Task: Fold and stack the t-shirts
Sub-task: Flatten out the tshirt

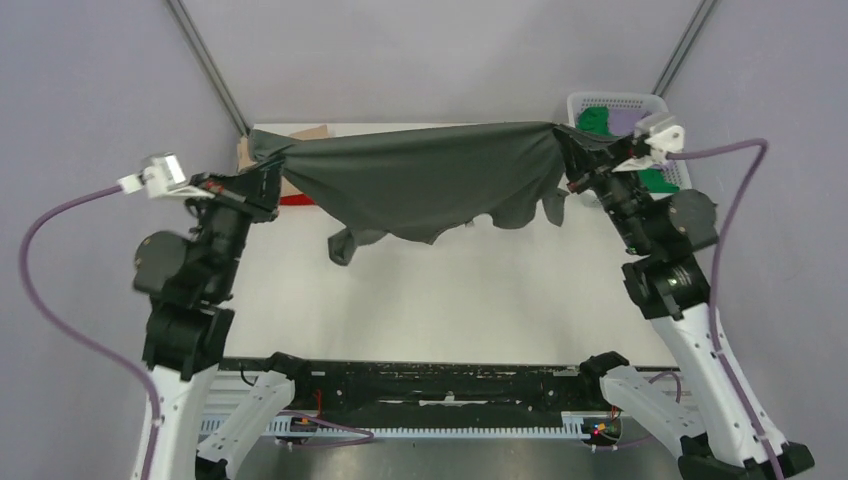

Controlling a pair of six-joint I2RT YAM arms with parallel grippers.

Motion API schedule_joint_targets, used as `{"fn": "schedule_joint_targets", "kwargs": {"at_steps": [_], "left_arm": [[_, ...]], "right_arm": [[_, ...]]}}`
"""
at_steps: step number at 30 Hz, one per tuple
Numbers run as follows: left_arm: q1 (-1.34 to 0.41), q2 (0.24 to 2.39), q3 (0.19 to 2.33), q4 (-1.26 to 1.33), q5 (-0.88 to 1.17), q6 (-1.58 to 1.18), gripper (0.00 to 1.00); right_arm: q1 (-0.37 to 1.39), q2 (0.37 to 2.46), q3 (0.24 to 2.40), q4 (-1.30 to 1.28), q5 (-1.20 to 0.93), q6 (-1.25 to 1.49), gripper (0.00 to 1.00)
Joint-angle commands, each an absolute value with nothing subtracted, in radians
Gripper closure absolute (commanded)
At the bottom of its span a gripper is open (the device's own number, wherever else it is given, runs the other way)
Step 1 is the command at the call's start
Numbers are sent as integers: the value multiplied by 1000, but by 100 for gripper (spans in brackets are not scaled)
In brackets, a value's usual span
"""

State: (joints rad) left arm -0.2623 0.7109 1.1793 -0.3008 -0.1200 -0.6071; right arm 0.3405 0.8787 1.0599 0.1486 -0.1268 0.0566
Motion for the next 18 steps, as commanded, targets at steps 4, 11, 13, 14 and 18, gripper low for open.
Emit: {"fn": "schedule_joint_targets", "kwargs": {"at_steps": [4,11,13,14,18], "left_arm": [[-262,599,1398,-275,32,-543,98],[-261,655,1478,-286,29,-521,98],[-262,703,1469,-285,13,-520,98],[-261,725,1461,-284,4,-517,98],[-261,850,1372,-253,-97,-511,98]], "right_arm": [[339,778,1314,2,-261,9,100],[339,736,1339,-46,-226,8,100],[339,749,1309,-44,-180,9,100],[339,764,1293,-44,-152,8,100],[339,853,1206,-19,-32,-30,100]]}}
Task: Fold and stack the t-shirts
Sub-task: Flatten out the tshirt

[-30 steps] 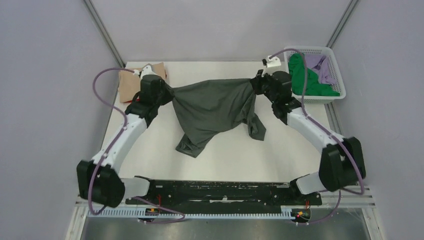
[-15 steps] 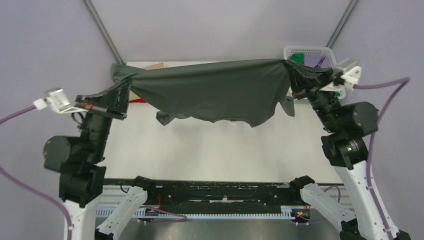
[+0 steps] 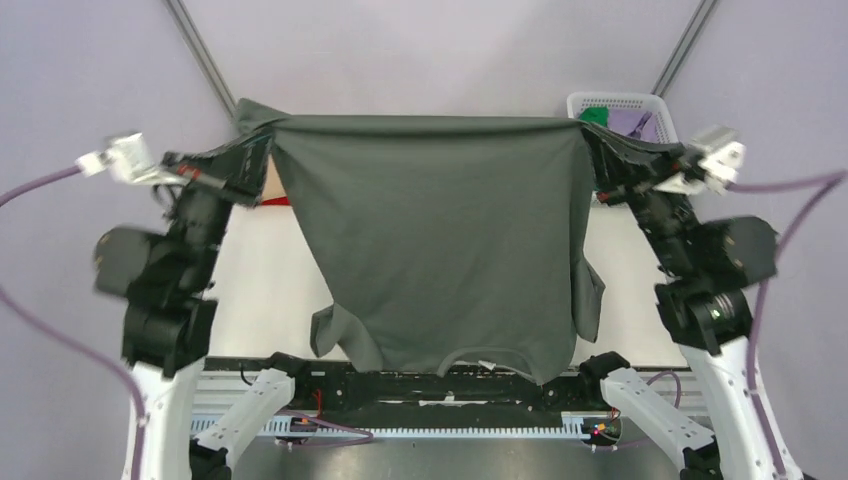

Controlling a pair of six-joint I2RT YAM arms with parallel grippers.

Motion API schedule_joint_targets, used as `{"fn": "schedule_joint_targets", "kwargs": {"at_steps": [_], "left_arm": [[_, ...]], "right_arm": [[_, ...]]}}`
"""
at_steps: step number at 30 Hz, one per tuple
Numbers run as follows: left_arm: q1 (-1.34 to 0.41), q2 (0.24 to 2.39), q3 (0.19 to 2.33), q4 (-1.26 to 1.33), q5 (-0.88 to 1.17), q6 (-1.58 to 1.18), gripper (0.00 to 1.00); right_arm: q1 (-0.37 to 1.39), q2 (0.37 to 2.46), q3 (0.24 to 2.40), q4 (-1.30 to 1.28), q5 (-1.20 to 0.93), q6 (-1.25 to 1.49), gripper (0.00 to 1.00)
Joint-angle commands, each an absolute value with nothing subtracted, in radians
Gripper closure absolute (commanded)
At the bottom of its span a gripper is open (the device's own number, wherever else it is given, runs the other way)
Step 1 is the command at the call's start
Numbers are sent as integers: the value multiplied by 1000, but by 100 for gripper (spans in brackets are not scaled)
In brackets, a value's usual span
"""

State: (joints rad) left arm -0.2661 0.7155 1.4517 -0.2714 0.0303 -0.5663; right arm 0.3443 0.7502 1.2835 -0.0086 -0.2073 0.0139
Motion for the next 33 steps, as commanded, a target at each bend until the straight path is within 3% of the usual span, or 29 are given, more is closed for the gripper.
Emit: {"fn": "schedule_joint_targets", "kwargs": {"at_steps": [1,4,6,7,8,9,10,11,12,15,19,28,33], "left_arm": [[-262,884,1340,-245,-137,-510,98],[-261,1032,1227,-221,-262,-509,93],[-261,1148,1158,-207,-373,-529,77],[-259,1218,1131,-205,-407,-537,60],[-258,1280,1125,-217,-437,-557,21],[-255,1356,1133,-235,-443,-570,5],[-253,1421,1148,-254,-432,-570,1],[-253,1471,1179,-282,-423,-574,0],[-253,1515,1206,-317,-410,-581,0],[-253,1568,1244,-314,-343,-584,0],[-254,1576,1238,-265,-226,-576,0],[-278,1791,1374,-161,200,-611,0],[-294,1974,1493,-185,286,-641,0]], "right_arm": [[340,884,1177,-8,-8,-34,100],[339,1030,1085,47,113,-31,97],[339,1163,1042,71,171,-27,96],[337,1242,1024,97,185,-21,93],[335,1313,1022,118,185,-11,88],[332,1398,1034,137,161,-2,74],[329,1482,1068,138,118,-1,48],[326,1550,1113,123,75,24,22],[325,1622,1179,86,33,34,3],[325,1709,1267,30,3,56,2],[326,1654,1170,78,22,90,2],[325,1278,711,39,55,277,2],[325,1094,492,-29,-45,372,2]]}}
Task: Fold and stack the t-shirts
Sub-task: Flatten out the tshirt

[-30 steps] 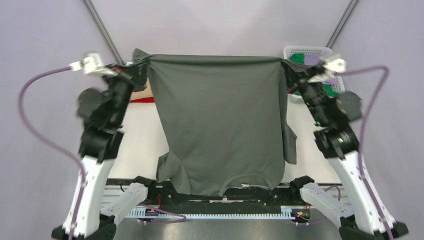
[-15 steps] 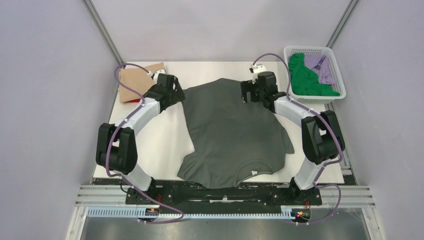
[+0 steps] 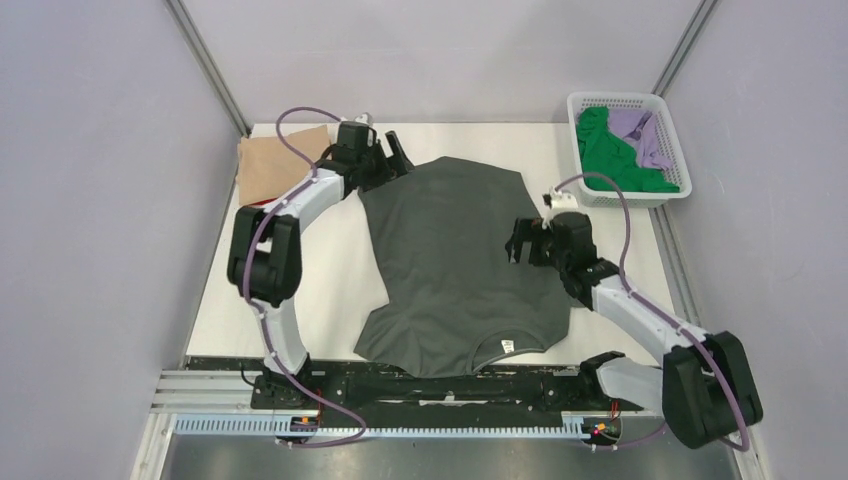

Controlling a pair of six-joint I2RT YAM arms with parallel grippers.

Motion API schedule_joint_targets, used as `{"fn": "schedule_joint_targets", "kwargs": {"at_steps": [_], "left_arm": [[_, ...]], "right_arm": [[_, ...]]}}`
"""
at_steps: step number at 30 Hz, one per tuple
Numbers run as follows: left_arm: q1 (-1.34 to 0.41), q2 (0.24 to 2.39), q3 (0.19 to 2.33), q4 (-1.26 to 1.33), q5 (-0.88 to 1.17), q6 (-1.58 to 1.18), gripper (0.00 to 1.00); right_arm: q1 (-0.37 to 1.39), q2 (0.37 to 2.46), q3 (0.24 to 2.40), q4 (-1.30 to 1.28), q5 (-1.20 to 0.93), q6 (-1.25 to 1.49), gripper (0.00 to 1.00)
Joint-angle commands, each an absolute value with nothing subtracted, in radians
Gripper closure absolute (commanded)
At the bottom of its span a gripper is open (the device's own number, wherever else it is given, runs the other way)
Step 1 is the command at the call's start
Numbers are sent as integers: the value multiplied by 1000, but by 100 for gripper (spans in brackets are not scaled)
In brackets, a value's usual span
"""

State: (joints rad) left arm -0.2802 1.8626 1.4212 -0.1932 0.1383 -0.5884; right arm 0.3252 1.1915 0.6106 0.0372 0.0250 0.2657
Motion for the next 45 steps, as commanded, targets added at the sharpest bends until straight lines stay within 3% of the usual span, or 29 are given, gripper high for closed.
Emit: {"fn": "schedule_joint_targets", "kwargs": {"at_steps": [1,8,14,18,26,31,34,39,45], "left_arm": [[-296,1994,1500,-185,287,-642,0],[-296,2057,1438,-239,255,-631,0],[-296,2003,1293,-259,162,-603,0],[-297,1925,1159,-279,161,-635,0],[-442,1636,756,-174,224,-799,0],[-541,1551,715,-135,196,-870,0],[-537,1538,757,-153,86,-847,0],[-518,1563,861,-230,4,-787,0],[-491,1512,869,-272,21,-763,0]], "right_arm": [[325,1076,471,-43,-57,375,2],[325,1139,411,-28,23,362,2],[312,1468,604,23,206,341,2],[289,1726,860,15,212,302,2],[251,2286,1666,-159,83,240,2],[243,2577,2139,-115,3,194,2],[226,2556,2136,-23,-50,210,2],[216,2320,1994,-42,-91,114,2],[181,1856,1529,25,-82,133,2]]}}
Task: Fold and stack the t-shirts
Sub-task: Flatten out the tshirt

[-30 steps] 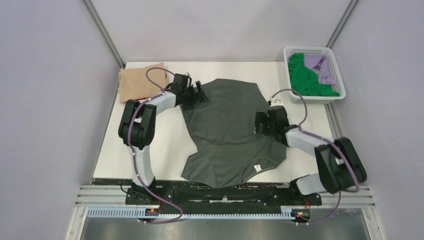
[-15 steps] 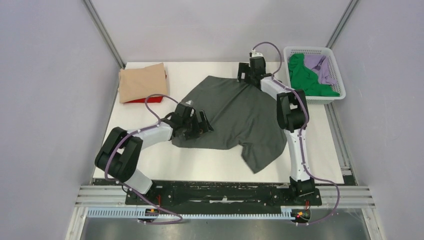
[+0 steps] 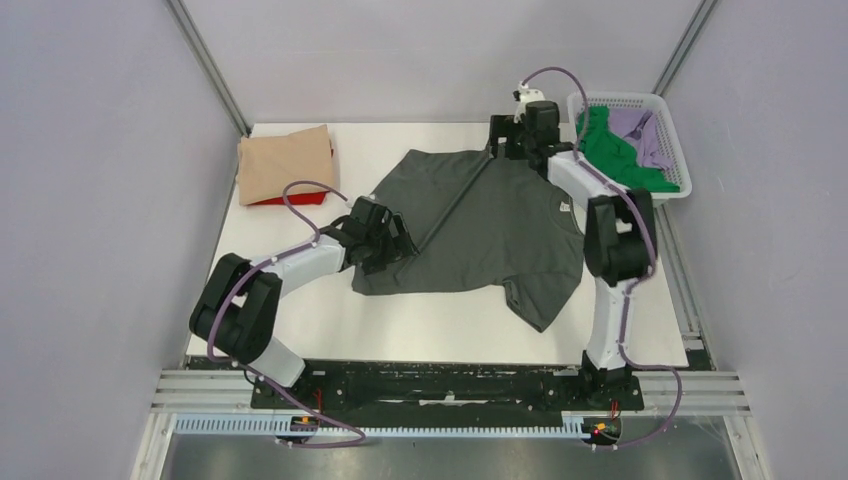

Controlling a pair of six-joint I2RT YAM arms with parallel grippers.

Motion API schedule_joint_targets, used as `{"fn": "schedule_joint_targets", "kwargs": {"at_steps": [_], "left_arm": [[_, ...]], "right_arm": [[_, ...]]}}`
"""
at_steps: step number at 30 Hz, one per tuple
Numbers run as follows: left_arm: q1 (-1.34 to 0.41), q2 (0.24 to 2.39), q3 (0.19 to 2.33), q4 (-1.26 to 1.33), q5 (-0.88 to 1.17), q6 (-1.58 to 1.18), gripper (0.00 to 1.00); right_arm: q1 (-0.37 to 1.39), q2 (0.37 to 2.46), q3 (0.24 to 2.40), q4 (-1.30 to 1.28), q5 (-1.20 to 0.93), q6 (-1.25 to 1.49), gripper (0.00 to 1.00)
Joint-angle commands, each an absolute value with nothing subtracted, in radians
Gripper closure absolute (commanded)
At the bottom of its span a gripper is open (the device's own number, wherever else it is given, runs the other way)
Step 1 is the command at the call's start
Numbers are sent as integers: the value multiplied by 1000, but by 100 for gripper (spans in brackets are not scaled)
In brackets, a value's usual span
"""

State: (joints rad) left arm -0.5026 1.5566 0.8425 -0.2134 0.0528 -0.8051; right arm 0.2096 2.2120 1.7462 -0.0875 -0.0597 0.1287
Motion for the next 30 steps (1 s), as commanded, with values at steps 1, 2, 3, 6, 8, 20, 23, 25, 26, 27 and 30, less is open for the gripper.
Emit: {"fn": "schedule_joint_targets", "kwargs": {"at_steps": [1,2,3,6,8,20,23,25,26,27,30], "left_arm": [[-491,1483,863,-289,5,-764,0],[-491,1458,856,-314,-33,-764,0],[-491,1426,845,-339,-69,-770,0],[-482,1337,800,-425,-138,-795,0],[-472,1264,757,-472,-178,-815,0],[-362,1113,557,-477,-189,-883,27],[-351,1136,532,-399,-154,-897,30],[-350,1157,529,-370,-135,-901,31],[-348,1170,528,-356,-131,-902,32],[-348,1183,527,-350,-129,-905,33],[-347,1222,520,-322,-127,-909,39]], "right_arm": [[165,1766,1406,69,-96,168,2],[139,1689,1308,120,-130,205,2],[116,1605,1181,187,-180,242,2],[39,1402,868,317,-276,406,2],[10,1299,726,351,-319,447,2],[6,885,448,47,-125,353,2],[7,850,450,-39,-76,309,2],[6,841,450,-78,-64,292,2],[6,838,447,-91,-61,284,2],[6,836,445,-102,-59,281,2],[6,838,431,-123,-73,278,2]]}}
